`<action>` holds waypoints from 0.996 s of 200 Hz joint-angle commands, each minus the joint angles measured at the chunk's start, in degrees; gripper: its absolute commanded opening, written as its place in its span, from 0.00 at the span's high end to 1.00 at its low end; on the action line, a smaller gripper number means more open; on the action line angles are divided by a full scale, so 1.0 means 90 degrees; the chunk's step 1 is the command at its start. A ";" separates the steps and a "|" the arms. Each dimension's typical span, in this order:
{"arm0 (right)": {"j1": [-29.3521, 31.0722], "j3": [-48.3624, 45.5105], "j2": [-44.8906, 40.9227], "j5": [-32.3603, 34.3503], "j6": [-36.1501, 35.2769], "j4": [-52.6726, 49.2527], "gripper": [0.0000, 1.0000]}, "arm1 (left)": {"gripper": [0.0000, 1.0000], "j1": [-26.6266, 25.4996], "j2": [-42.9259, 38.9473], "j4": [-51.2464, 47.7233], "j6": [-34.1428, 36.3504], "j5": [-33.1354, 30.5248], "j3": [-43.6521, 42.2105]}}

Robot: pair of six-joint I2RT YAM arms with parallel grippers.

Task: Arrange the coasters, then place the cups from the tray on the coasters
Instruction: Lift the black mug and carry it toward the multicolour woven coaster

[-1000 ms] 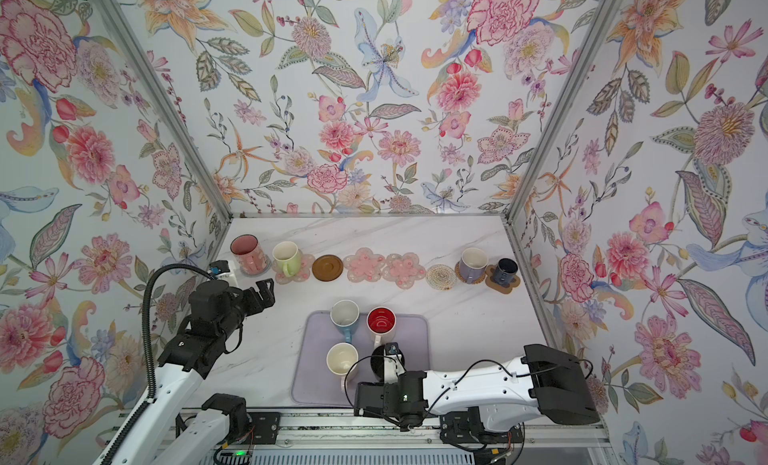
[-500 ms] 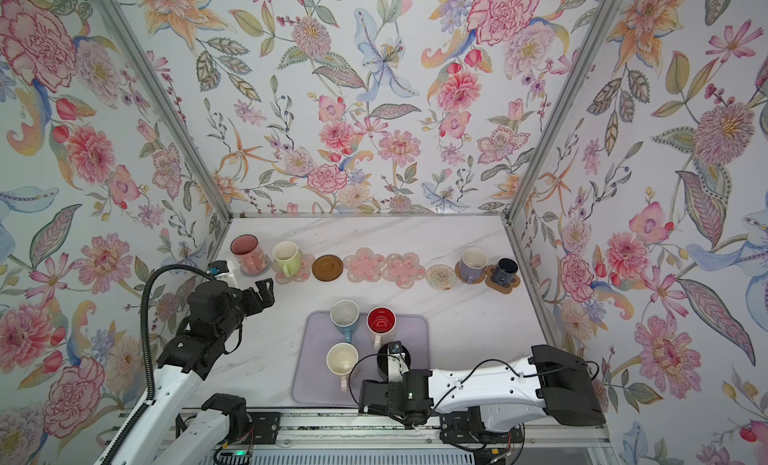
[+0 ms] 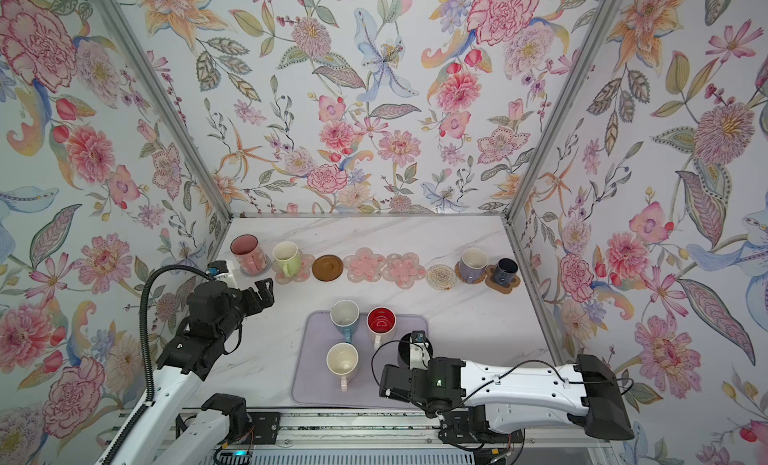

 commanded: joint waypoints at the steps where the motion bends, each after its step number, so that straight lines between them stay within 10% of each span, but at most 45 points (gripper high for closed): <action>1: -0.0522 0.0238 -0.0369 0.0370 -0.0598 -0.0400 1.00 | 0.01 0.0057 -0.0127 0.0001 0.0000 -0.0066 -0.0051; 89: -0.4543 0.1303 0.0193 -0.0934 -0.4360 0.0877 1.00 | 0.01 0.0051 -0.0311 -0.0293 -0.0019 -0.0084 0.0044; 199: -0.6983 0.2579 0.2284 -0.1520 -0.6392 0.1977 1.00 | 0.01 0.0053 -0.0946 -0.0698 -0.0266 -0.0148 -0.0095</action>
